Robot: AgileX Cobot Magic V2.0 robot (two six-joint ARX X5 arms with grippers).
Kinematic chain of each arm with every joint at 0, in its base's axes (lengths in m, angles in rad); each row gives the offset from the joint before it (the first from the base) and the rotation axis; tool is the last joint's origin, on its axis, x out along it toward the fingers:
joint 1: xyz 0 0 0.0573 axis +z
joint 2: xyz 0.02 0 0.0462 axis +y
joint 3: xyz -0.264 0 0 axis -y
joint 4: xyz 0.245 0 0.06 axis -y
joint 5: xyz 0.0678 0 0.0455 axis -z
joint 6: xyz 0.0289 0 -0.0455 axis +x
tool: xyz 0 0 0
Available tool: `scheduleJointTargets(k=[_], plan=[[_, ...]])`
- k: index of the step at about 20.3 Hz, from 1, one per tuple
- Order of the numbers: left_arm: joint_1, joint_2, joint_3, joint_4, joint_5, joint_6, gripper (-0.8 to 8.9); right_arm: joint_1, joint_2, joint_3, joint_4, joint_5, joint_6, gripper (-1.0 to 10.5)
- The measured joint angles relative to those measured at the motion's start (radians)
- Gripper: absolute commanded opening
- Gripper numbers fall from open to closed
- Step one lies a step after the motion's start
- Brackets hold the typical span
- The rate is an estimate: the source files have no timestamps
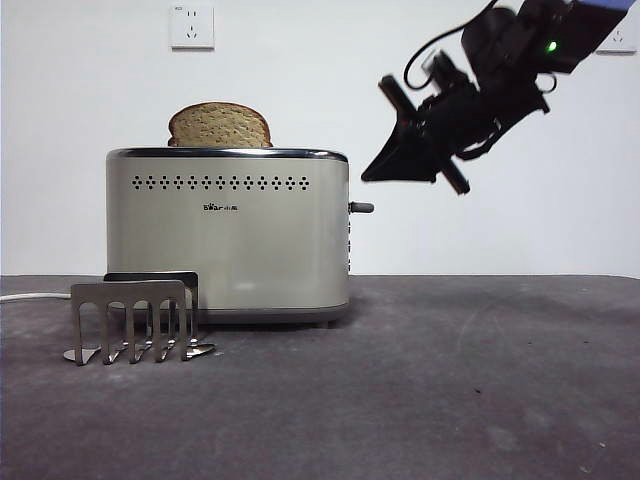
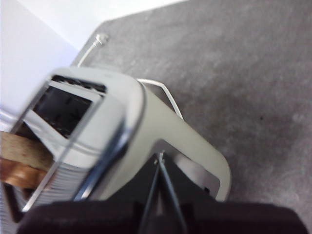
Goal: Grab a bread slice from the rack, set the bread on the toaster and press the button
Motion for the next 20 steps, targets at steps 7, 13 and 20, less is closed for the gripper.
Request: scheduleJointTargets(k=[7, 13, 20], plan=[[0.000, 0.000, 0.000, 0.000, 0.000, 0.000, 3.82, 0.020, 0.056, 0.005, 0.003, 0.031, -0.015, -0.1], [0.000, 0.000, 0.000, 0.000, 0.000, 0.000, 3.82, 0.028, 0.095, 0.010, -0.058, 0.074, -0.077, -0.1], [0.000, 0.000, 0.000, -0.006, 0.000, 0.000, 3.82, 0.029, 0.135, 0.028, -0.082, 0.083, -0.118, -0.1]])
